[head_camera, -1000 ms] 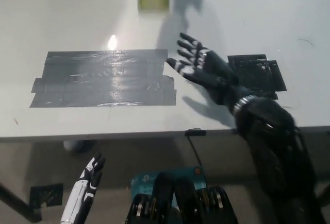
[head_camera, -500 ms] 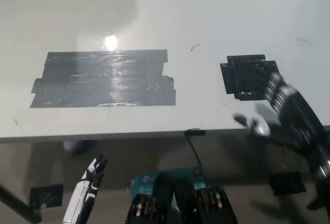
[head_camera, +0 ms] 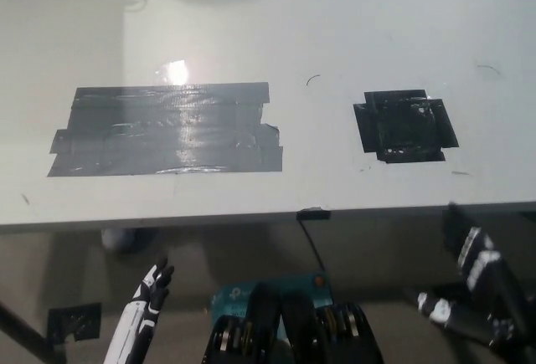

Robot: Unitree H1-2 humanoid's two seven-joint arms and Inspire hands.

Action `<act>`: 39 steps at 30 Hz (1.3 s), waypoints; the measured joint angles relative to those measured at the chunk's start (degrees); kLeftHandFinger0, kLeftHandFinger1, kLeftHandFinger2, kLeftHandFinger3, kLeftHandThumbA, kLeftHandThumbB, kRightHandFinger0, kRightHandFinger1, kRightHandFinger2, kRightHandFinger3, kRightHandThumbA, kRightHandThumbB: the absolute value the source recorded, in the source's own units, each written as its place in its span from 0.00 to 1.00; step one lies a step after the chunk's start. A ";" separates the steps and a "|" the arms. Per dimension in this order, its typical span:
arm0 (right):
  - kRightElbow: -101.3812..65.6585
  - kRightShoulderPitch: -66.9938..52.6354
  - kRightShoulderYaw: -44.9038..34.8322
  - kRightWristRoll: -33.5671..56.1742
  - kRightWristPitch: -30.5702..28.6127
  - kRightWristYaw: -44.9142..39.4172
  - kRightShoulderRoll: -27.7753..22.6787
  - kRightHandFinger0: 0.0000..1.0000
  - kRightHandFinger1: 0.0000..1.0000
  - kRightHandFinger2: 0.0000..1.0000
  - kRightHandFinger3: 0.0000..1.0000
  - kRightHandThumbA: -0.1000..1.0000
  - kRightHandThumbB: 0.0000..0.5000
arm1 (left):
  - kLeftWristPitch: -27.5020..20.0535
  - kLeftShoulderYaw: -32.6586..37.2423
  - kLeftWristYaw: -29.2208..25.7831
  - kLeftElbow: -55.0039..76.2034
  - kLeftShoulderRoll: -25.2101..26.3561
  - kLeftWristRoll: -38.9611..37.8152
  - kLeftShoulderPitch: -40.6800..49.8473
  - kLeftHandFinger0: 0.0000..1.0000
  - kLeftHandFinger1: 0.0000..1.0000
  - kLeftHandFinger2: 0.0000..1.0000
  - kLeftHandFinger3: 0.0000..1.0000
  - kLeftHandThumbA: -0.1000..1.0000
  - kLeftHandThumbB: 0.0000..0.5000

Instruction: A spray bottle is kept on the black marked spot on the table infront of the robot and the robot extends its right arm to pick it up and hands it to a person

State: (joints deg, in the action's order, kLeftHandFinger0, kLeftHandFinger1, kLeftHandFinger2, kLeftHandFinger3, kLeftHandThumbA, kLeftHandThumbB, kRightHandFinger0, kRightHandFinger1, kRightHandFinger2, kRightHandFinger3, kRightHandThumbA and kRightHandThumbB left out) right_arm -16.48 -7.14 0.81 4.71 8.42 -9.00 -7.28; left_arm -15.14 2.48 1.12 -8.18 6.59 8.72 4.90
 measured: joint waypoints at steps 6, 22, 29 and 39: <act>11.07 -0.31 1.09 -2.94 -4.93 1.26 0.93 1.00 1.00 1.00 1.00 0.88 0.80 | -0.01 0.10 0.01 0.04 -0.02 -0.22 0.46 1.00 1.00 1.00 1.00 1.00 0.65; 16.52 0.54 2.35 -7.97 -11.48 2.34 0.92 1.00 1.00 1.00 1.00 0.82 0.67 | -0.16 0.39 -0.02 0.09 0.35 0.37 0.57 1.00 1.00 1.00 1.00 1.00 0.63; 16.59 1.21 2.67 -8.73 -11.87 2.34 0.90 1.00 1.00 1.00 1.00 0.83 0.64 | -0.14 0.45 -0.03 0.17 0.55 1.21 0.58 1.00 1.00 1.00 1.00 1.00 0.61; 16.73 1.21 2.98 -10.00 -11.95 2.33 0.83 1.00 1.00 1.00 1.00 0.85 0.65 | -0.04 0.52 -0.03 0.59 0.59 1.97 0.59 1.00 1.00 1.00 1.00 1.00 0.62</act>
State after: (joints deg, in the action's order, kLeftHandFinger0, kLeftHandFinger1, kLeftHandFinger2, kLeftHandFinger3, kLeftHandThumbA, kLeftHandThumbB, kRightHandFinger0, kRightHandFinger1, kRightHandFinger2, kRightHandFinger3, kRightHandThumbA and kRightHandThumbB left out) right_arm 0.26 -5.93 3.79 -5.28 -3.53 -6.68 -6.45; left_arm -15.18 3.00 1.09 -7.59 7.17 10.69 5.49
